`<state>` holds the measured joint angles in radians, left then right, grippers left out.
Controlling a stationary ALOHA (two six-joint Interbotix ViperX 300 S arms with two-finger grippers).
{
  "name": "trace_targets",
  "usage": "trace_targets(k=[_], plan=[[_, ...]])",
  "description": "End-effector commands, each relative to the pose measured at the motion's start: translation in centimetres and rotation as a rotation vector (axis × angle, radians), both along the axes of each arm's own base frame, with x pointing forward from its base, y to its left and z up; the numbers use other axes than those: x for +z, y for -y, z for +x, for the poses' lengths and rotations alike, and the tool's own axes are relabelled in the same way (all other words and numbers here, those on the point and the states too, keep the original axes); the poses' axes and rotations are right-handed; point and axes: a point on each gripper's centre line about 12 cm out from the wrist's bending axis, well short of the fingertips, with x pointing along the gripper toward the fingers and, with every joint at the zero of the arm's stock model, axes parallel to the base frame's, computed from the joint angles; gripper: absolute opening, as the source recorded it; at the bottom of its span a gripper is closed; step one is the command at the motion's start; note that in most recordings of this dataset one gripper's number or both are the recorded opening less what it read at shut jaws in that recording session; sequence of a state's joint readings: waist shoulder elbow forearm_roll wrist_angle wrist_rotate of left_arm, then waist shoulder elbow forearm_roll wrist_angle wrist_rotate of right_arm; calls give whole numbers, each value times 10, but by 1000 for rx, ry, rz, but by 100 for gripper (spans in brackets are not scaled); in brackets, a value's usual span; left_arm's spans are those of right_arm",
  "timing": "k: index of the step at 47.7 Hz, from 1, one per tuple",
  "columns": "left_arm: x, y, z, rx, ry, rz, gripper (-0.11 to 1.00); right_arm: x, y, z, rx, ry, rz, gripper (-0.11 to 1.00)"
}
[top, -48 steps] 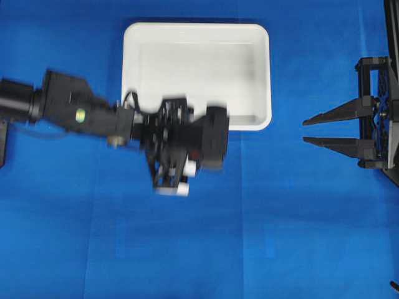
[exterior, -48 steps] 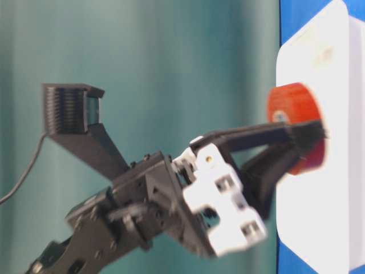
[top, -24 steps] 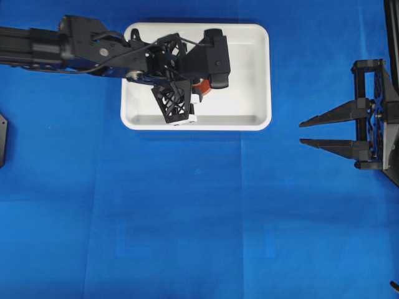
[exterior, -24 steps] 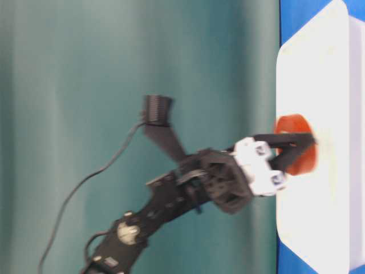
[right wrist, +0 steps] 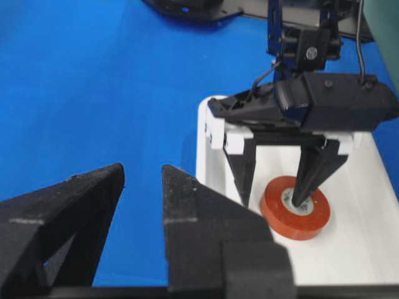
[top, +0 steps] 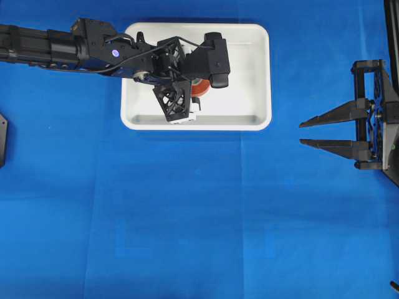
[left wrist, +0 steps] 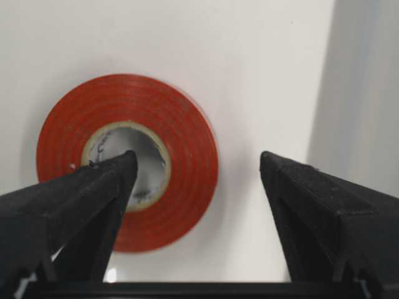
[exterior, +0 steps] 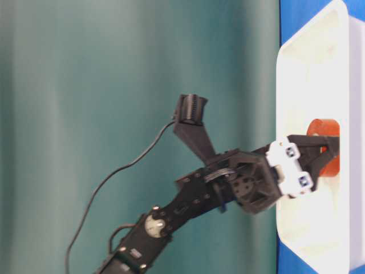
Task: Place one roll of tape in the white case with the left arm.
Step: 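Open the left gripper to release the tape and lift away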
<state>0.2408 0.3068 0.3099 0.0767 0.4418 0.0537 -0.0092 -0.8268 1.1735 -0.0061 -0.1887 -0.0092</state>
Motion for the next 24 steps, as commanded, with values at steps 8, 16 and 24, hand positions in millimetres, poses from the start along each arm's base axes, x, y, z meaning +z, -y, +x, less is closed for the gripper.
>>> trace_targets(k=[8,16,24], plan=[[99,29,-6,-58,208,41,62,5,0,2,-2,12,0,-11],[142,61,-26,-124,323,52,62,5,0,1,-2,12,0,-11],[155,78,-52,-154,401,48,62,6,0,1,-2,15,0,-11]])
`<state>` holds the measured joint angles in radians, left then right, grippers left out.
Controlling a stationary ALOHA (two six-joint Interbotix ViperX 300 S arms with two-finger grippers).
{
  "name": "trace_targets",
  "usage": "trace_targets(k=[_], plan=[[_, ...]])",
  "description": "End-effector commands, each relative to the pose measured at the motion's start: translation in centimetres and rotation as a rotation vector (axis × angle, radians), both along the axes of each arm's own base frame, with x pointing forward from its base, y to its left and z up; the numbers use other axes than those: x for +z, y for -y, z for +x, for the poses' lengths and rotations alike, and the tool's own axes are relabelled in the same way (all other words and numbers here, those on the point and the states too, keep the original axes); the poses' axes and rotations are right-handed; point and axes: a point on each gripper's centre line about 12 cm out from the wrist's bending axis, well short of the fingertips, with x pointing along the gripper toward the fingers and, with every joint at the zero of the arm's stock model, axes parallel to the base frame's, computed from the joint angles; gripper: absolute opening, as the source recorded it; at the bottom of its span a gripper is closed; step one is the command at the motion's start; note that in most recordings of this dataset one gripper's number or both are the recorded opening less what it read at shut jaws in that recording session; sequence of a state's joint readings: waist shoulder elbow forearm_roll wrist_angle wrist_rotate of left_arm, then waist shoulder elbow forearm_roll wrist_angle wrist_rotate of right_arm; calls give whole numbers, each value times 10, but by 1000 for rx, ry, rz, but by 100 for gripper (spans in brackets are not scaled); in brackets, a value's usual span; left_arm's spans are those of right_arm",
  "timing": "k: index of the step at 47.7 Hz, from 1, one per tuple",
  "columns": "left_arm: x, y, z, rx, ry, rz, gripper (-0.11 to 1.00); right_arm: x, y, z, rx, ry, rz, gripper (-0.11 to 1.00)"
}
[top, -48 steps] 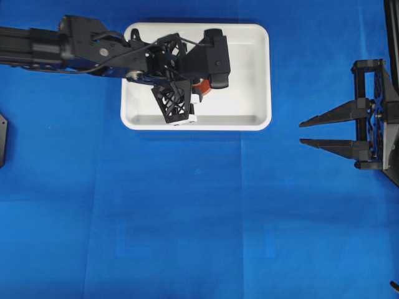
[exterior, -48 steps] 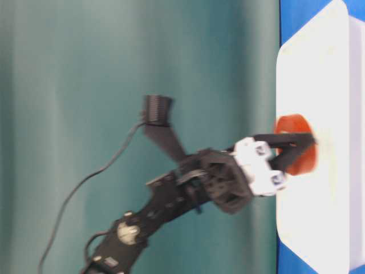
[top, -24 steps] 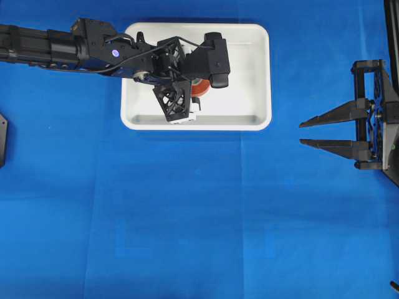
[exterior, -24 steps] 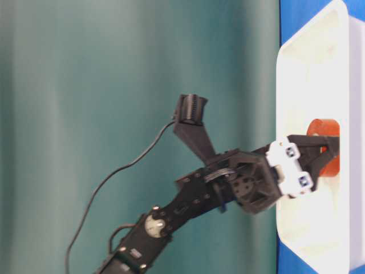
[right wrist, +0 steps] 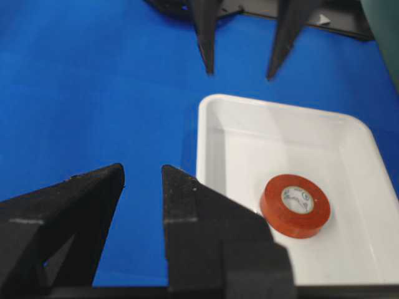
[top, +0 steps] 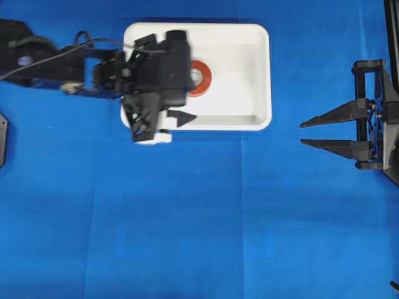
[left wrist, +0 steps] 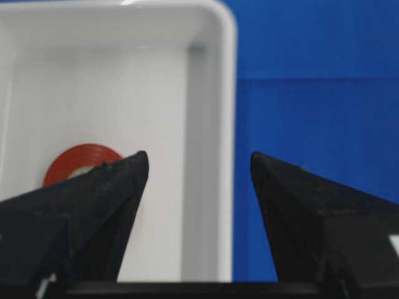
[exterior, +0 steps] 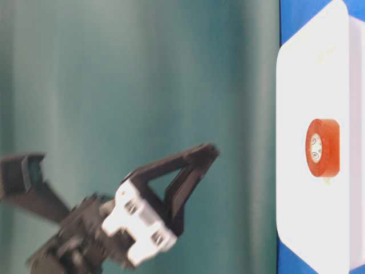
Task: Place one roll of tape in the white case with the left arm.
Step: 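Open the left gripper to release the tape and lift away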
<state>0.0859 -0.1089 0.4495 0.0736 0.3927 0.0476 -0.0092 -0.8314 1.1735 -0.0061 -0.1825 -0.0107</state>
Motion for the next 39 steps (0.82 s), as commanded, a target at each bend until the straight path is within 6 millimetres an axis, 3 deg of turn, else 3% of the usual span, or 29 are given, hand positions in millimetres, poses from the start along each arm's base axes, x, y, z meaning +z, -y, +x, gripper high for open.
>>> trace_targets(k=[1,19,39], plan=[[23,6,-15,-7,93,-6,61,7,0,2,-2,20,1,-11],[38,24,-87,-26,490,-62,61,7,0,1,-2,28,1,-11],[30,40,-143,-90,687,-80,61,7,0,2,-2,25,1,-11]])
